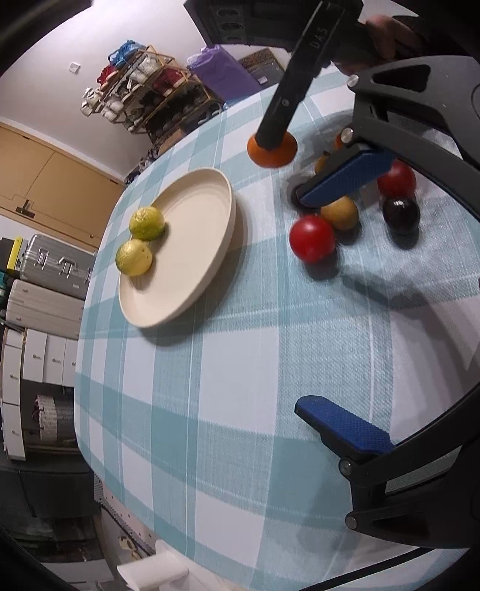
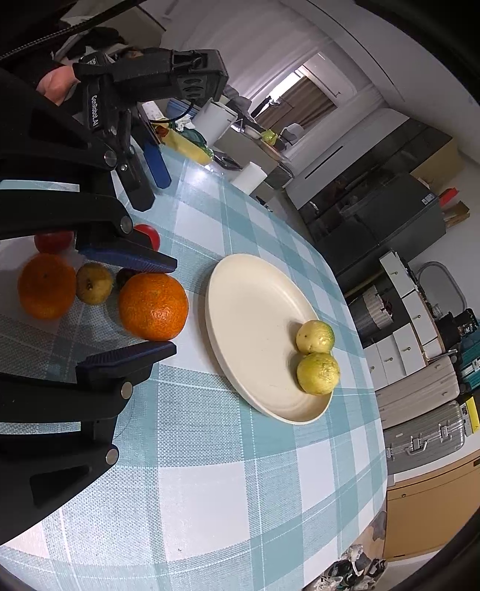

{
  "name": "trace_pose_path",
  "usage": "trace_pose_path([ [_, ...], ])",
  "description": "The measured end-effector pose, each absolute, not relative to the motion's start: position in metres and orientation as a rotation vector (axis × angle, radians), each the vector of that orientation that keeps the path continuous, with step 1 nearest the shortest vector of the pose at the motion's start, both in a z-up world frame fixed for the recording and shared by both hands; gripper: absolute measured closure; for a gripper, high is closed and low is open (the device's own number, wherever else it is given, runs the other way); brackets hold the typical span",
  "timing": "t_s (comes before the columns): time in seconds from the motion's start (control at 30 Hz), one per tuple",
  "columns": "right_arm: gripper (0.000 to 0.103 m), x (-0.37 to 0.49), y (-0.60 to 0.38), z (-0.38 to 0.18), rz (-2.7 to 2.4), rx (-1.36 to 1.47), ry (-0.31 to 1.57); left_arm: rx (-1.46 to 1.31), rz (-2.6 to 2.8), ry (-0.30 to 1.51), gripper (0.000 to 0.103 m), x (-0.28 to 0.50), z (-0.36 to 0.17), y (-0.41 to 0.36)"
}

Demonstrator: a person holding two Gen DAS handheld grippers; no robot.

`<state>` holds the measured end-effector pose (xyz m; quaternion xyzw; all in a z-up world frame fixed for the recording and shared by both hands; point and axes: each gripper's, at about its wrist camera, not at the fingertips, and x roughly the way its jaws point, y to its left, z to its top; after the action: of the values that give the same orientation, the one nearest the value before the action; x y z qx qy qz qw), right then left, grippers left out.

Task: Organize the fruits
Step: 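Grasp the orange with the right tool while the left tool grasps a small orange tomato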

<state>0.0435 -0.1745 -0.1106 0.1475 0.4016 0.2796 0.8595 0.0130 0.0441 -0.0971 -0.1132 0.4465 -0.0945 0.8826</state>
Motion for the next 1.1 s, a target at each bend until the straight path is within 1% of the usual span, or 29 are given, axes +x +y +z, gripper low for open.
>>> trace_pose_path([
  [0.37,0.064,0.048,-0.178,-0.114,0.593,0.321,0.847,-0.222,-0.261,0.94,0.002,0.025,-0.097,0.027],
  [0.43,0.064,0.049,-0.178,-0.115,0.598,0.32,0.849,-0.225,-0.262,0.946,0.006,0.026,-0.098,0.027],
  [0.5,0.064,0.05,-0.178,-0.115,0.603,0.319,0.848,-0.223,-0.27,0.964,0.019,0.028,-0.1,0.026],
  [0.53,0.064,0.05,-0.178,-0.115,0.605,0.319,0.848,-0.221,-0.272,0.973,0.021,0.029,-0.101,0.025],
  [0.6,0.064,0.049,-0.179,-0.115,0.609,0.324,0.846,-0.222,-0.282,0.988,0.032,0.031,-0.103,0.023],
  [0.73,0.064,0.048,-0.181,-0.115,0.612,0.33,0.846,-0.205,-0.304,0.993,0.043,0.031,-0.103,0.018],
  [0.77,0.064,0.049,-0.181,-0.115,0.61,0.328,0.846,-0.204,-0.307,0.995,0.048,0.032,-0.102,0.017],
  [0.83,0.064,0.049,-0.182,-0.116,0.611,0.331,0.849,-0.201,-0.308,0.998,0.05,0.033,-0.102,0.016],
  [1.03,0.064,0.049,-0.185,-0.117,0.612,0.332,0.851,-0.188,-0.343,1.003,0.068,0.033,-0.101,0.011],
  [1.1,0.064,0.05,-0.185,-0.117,0.611,0.331,0.851,-0.201,-0.365,1.006,0.077,0.034,-0.101,0.01],
])
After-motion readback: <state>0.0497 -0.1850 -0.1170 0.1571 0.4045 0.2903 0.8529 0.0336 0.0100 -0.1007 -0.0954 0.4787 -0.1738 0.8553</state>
